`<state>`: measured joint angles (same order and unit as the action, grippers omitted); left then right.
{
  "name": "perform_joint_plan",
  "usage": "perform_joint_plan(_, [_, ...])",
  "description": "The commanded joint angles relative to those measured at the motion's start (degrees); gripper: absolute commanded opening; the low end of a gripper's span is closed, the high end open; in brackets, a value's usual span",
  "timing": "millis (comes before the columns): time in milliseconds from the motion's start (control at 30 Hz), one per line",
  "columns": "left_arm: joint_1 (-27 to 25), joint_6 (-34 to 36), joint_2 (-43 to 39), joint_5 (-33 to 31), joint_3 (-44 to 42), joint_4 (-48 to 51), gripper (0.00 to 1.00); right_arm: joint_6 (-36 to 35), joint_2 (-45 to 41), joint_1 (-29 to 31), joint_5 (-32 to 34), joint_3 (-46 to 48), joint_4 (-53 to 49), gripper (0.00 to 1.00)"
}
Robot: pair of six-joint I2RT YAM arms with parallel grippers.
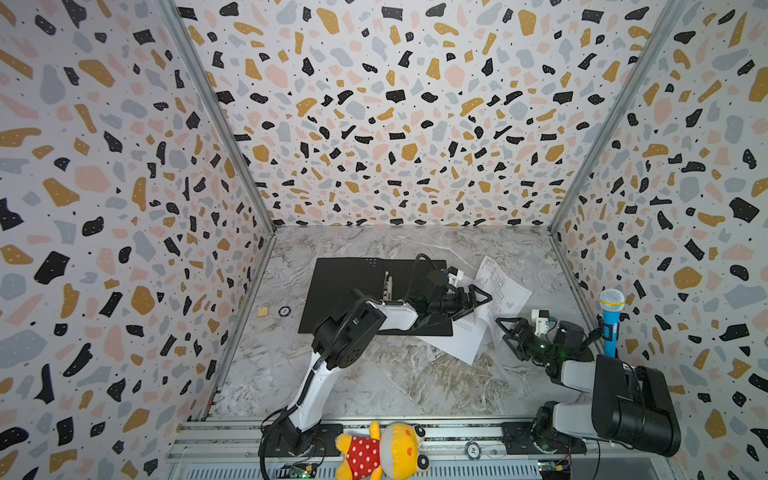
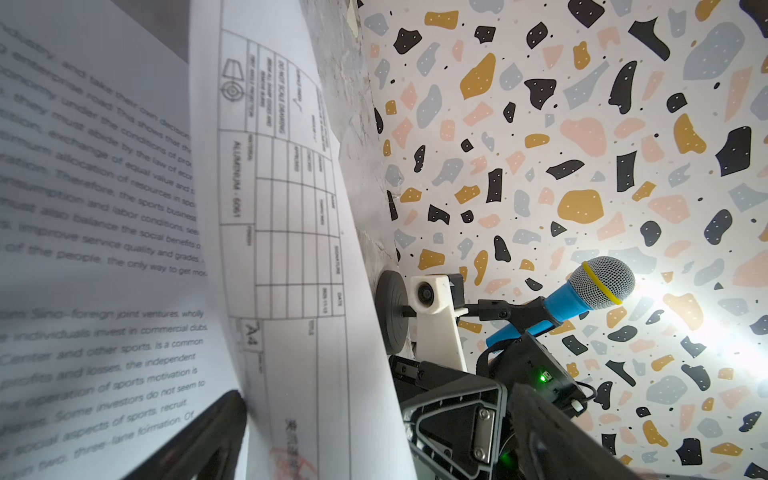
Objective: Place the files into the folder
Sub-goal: 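Lift the held white sheets with the left gripper toward the folder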
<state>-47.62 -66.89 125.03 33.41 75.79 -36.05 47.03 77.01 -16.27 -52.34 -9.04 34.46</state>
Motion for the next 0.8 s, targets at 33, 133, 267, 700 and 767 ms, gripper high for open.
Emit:
perform_joint_plan(33, [0.4, 1.4, -1.6, 0.0, -1.0, 0.6, 1.0, 1.6, 2.0, -0.1, 3.4, 3.0, -8.5, 0.98])
perform_joint_plan(133, [0.4, 1.4, -1.6, -0.3, -1.3, 0.7, 1.0, 2.1, 2.1, -0.1, 2.7, 2.9, -7.8, 0.99])
perform_joint_plan(267, [0.3, 2.8, -1.8, -0.6, -0.5, 2.6, 1.0, 2.6, 1.8, 0.0, 1.8, 3.1, -7.0, 0.98])
perform_joint_plan(700, [0.4, 9.8, -2.7, -3.0, 0.3, 12.7, 0.98, 4.2, 0.8, -0.1, 1.5, 3.4, -6.8, 0.99])
perform_joint_plan(767, [0.3, 10.0, -3.0, -3.0, 0.2, 12.8, 0.98, 4.0, 0.9, -0.1, 1.6, 3.5, -6.8, 0.99])
